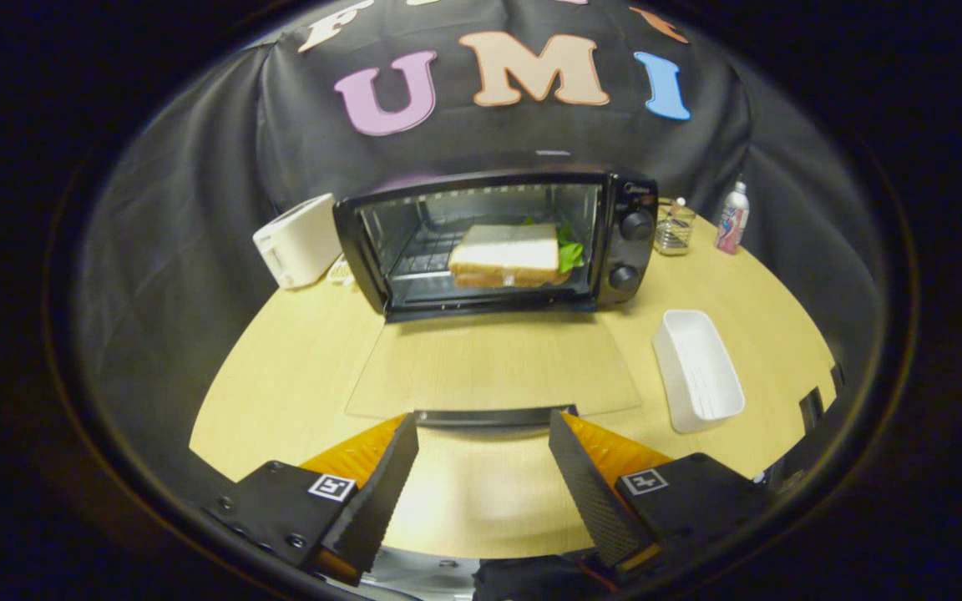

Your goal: Open the toaster oven, put the food inside, and close the toaster oven door.

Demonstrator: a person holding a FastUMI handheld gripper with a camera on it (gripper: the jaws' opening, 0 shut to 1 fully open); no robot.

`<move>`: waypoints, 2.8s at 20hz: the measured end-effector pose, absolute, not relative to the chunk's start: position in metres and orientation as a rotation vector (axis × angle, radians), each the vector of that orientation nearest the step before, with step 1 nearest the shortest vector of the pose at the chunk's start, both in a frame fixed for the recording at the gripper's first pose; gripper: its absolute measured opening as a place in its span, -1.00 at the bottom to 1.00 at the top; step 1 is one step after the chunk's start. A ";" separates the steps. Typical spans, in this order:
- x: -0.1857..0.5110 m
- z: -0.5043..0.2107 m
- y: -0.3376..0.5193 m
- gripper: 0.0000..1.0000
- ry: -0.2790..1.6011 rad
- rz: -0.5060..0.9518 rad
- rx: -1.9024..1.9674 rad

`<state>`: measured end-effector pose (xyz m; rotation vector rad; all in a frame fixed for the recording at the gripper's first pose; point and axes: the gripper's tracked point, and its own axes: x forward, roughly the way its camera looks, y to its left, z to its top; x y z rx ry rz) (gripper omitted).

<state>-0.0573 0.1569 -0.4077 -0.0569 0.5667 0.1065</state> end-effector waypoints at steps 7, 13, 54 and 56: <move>-0.050 -0.450 0.167 0.99 0.679 0.113 -0.093; -0.034 -0.467 0.161 0.99 0.726 0.059 -0.085; 0.033 -0.303 0.186 1.00 0.370 -0.027 -0.089; 0.042 -0.294 0.188 1.00 0.341 -0.030 -0.090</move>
